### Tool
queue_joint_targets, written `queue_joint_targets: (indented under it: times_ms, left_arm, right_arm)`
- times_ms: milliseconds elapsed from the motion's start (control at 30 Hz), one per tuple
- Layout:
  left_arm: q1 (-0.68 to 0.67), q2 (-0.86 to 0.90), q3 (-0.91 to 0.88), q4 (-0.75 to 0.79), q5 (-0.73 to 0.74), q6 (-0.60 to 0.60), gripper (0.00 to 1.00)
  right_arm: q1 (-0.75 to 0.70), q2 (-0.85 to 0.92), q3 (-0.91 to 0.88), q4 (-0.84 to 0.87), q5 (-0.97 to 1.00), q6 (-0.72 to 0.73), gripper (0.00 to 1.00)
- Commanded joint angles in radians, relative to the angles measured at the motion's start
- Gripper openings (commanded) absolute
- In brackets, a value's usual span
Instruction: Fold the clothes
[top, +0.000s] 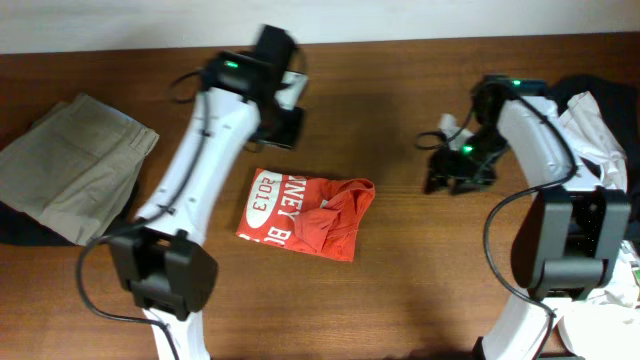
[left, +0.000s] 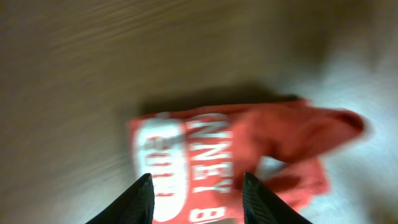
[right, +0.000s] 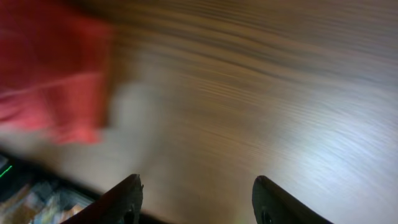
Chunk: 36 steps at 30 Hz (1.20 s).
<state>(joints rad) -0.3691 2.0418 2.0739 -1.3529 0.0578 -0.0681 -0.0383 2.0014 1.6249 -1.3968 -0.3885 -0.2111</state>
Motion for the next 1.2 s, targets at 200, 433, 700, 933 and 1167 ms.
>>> queue_joint_targets:
  times_ms: [200, 433, 700, 933, 1167]
  left_arm:
    - [0.304, 0.021, -0.254, 0.117, 0.139, -0.077, 0.52]
    - [0.304, 0.021, -0.499, 0.243, 0.209, -0.073, 0.52]
    - [0.304, 0.021, -0.51, 0.291, 0.397, 0.203, 0.81]
    - [0.229, 0.169, -0.603, 0.378, 0.546, 0.305, 0.68]
    - [0.377, 0.15, -0.114, 0.203, 0.138, 0.169, 0.0]
  right_arm:
    - [0.545, 0.013, -0.003, 0.48, -0.201, 0.116, 0.69]
    - [0.581, 0.132, -0.006, 0.17, 0.011, 0.116, 0.64]
    - [0.475, 0.048, 0.029, 0.03, 0.259, 0.208, 0.63]
    - [0.285, -0.032, 0.037, 0.001, 0.259, 0.217, 0.64]
    - [0.278, -0.032, 0.037, -0.002, 0.27, 0.217, 0.64]
